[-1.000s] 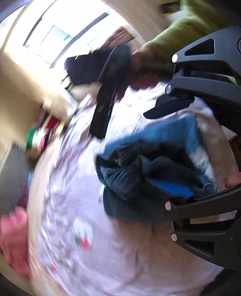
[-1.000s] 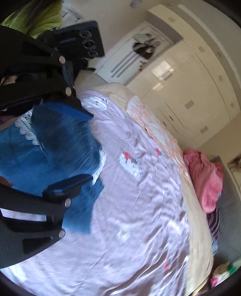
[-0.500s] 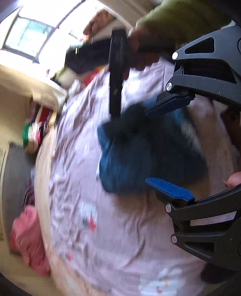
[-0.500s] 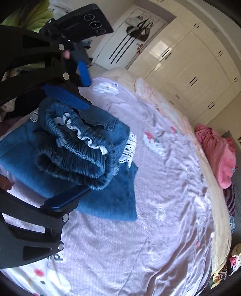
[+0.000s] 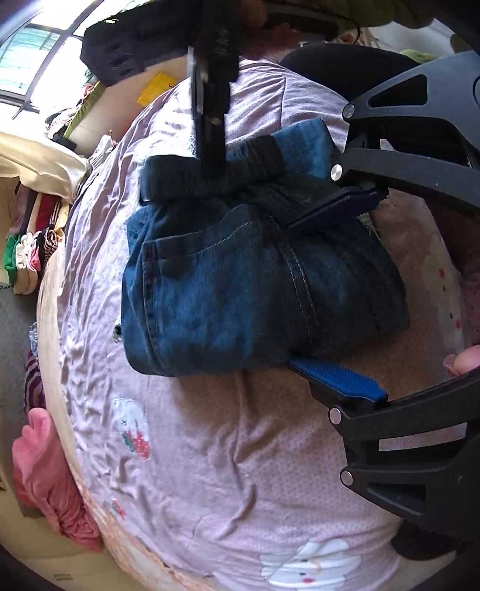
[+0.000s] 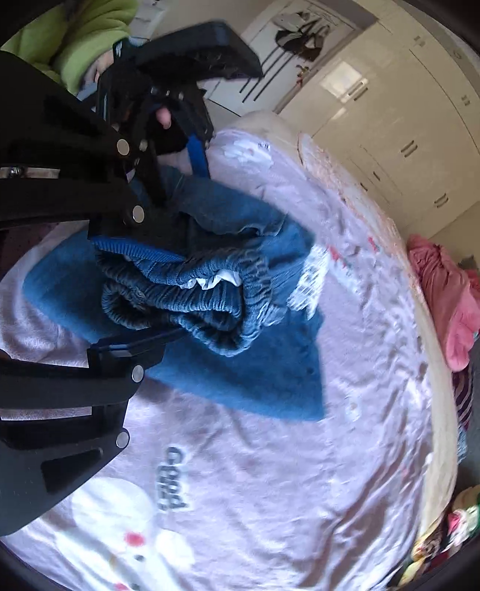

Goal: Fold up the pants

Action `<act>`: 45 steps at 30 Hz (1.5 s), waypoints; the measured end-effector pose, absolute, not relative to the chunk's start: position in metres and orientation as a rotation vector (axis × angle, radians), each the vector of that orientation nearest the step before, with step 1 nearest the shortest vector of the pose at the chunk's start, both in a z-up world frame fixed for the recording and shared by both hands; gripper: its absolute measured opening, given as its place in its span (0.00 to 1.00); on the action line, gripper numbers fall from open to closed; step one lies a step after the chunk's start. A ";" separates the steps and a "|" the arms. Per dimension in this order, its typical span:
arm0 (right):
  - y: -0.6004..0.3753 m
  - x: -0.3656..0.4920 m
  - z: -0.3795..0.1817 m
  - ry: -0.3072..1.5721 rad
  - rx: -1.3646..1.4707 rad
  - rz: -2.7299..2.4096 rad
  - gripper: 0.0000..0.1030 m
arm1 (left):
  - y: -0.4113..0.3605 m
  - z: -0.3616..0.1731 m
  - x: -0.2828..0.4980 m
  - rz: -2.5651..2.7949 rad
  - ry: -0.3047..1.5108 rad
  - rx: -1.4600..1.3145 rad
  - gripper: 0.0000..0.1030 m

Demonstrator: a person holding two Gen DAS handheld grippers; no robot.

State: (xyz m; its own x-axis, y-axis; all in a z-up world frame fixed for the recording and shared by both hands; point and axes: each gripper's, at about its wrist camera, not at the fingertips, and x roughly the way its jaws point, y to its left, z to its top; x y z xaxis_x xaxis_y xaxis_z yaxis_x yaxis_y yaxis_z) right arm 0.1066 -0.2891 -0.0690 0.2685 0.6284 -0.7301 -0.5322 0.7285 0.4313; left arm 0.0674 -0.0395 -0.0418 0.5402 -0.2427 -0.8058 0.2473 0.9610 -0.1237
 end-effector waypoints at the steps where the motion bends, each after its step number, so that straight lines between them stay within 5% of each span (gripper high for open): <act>1: -0.290 0.108 -0.073 1.039 0.124 0.775 0.38 | -0.040 -0.042 0.067 -0.291 0.956 0.003 0.58; 12: -0.313 0.108 -0.050 0.979 0.234 0.735 0.60 | -0.041 -0.014 0.054 -0.295 0.881 -0.003 0.59; 23: -0.240 0.161 -0.004 0.944 0.007 0.857 0.62 | -0.071 -0.010 0.040 -0.446 0.871 0.029 0.59; 29: -0.194 0.189 -0.032 1.047 -0.122 0.860 0.61 | -0.078 -0.025 0.043 -0.497 0.926 0.033 0.46; 34: -0.179 0.189 -0.053 1.083 -0.194 0.859 0.43 | -0.081 -0.039 0.040 -0.526 0.960 0.063 0.46; 36: -0.176 0.183 -0.052 1.062 -0.213 0.880 0.15 | -0.079 -0.041 0.040 -0.529 0.962 0.053 0.46; 37: -0.173 0.177 -0.049 1.035 -0.223 0.900 0.11 | -0.077 -0.041 0.040 -0.530 0.961 0.045 0.46; 45: -0.147 0.183 -0.031 0.902 -0.312 0.824 0.03 | -0.071 -0.039 0.045 -0.516 0.961 0.020 0.46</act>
State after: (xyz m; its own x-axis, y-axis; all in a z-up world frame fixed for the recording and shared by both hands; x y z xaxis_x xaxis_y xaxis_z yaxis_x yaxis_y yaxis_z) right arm 0.1828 -0.1468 -0.0310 0.3471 0.4992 -0.7939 -0.7456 0.6603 0.0892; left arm 0.0449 -0.0712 -0.0393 0.4619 -0.4105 -0.7862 0.4282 0.8795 -0.2077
